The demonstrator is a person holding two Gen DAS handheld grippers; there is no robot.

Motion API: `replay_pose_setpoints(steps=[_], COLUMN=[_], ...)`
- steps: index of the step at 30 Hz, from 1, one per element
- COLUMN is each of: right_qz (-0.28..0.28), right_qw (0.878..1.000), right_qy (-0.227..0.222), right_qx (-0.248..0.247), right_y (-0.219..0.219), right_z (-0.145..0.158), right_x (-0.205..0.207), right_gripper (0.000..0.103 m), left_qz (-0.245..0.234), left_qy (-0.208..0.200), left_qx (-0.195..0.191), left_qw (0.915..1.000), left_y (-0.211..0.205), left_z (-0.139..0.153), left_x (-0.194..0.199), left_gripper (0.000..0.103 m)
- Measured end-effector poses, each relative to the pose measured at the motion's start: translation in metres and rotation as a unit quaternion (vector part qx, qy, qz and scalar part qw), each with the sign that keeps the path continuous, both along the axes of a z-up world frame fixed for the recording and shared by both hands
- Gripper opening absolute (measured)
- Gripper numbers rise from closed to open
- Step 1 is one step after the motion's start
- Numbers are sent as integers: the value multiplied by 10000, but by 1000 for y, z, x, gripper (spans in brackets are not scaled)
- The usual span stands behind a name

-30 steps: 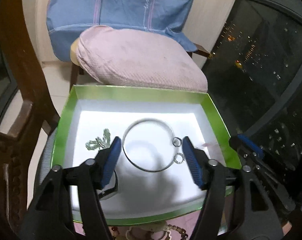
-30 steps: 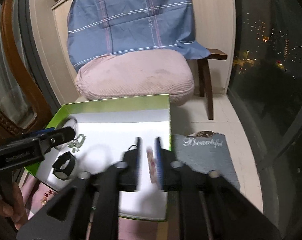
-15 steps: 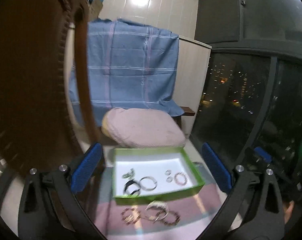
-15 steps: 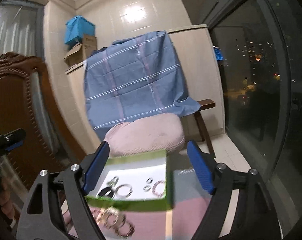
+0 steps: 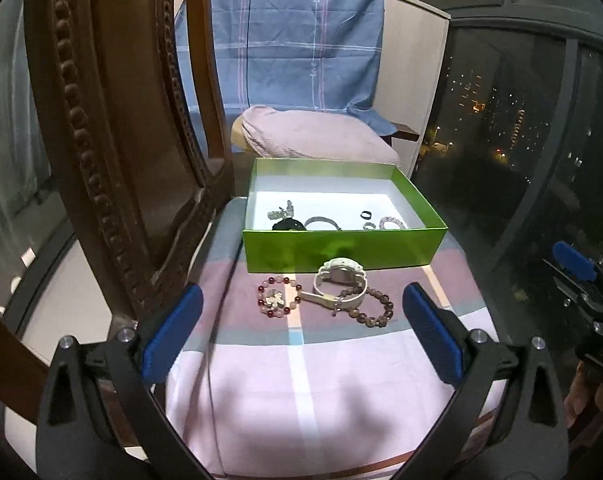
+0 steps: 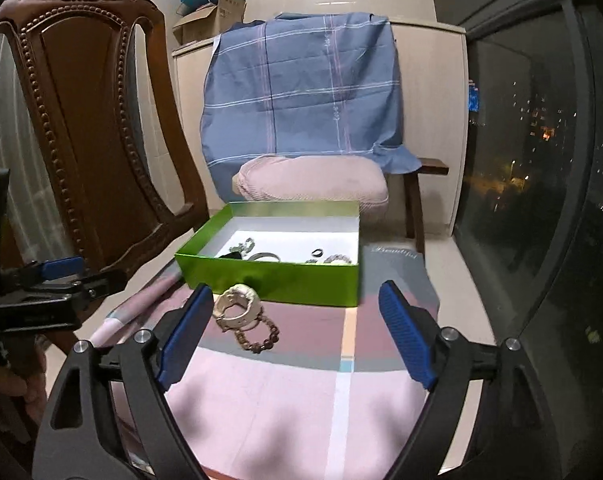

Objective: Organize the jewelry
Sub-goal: 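Withdraw both grippers from the green box back over the jewelry, then grasp the flower-charm bead bracelet with the left gripper while the right gripper grasps the white watch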

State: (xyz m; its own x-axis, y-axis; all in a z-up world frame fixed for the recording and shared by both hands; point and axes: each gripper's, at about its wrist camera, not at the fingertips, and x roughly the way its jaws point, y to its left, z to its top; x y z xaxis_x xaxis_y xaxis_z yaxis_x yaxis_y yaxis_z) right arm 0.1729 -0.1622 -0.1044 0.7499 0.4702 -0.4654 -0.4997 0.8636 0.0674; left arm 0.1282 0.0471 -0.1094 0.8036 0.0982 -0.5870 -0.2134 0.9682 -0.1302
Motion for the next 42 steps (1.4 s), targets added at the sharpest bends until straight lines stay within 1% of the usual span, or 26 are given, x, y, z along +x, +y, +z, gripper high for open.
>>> replay_pose_setpoints(steps=[2,6,15,18,20,22,24,26,28,29,31,35,39,40,42], right_qz=[-27,-47,28,42,72,87,118,139,157,169,195,223,219,218,215], right_qw=[9999,9999,9999,9998,9997,9996,9992,9989,9986,9984,9981,9978,9976,9975,9973], right_qy=[72,76,143,176,224,275,358,423,475,505,543,586,621,635,662], right_qx=[86,67,26,18,-4,-39,-94,-141,-148,-168,-195,-210,-216,-216,-213], right_y=[-2,2,9,11,13,15,19,22,23,24,24,24,22,22,21], right_z=[1,-2,-5,-6,-6,-9,-12,-15,-16,-17,-19,-20,-20,-21,-21], right_x=[5,10,13,14,16,18,20,22,24,24,25,26,27,28,30], right_gripper=[83,83,83,83,83,83,83,83,83,83,83,83,83,83,83], left_qz=[-6,-80,-148,-201,-166,-107,9,103,161,187,230,228,319,338,364], left_qy=[-58,-34,141,249,356,525,706,973,1103,1148,1233,1419,1537,1588,1555], left_qx=[-99,50,-22,-2,44,1,-113,-254,-268,-211,-115,-83,-60,-84,-63], left_qw=[9999,9999,9998,9995,9992,9986,9974,9949,9934,9930,9920,9896,9876,9867,9871], left_y=[2,-3,-1,-2,-1,4,14,26,33,34,36,35,37,38,39], left_z=[4,3,-7,-15,-26,-38,-54,-72,-84,-89,-98,-111,-119,-122,-124], left_x=[1,5,10,17,25,35,48,65,76,81,90,101,112,114,116], left_gripper=[99,99,99,99,99,98,89,71,65,62,59,57,49,45,42])
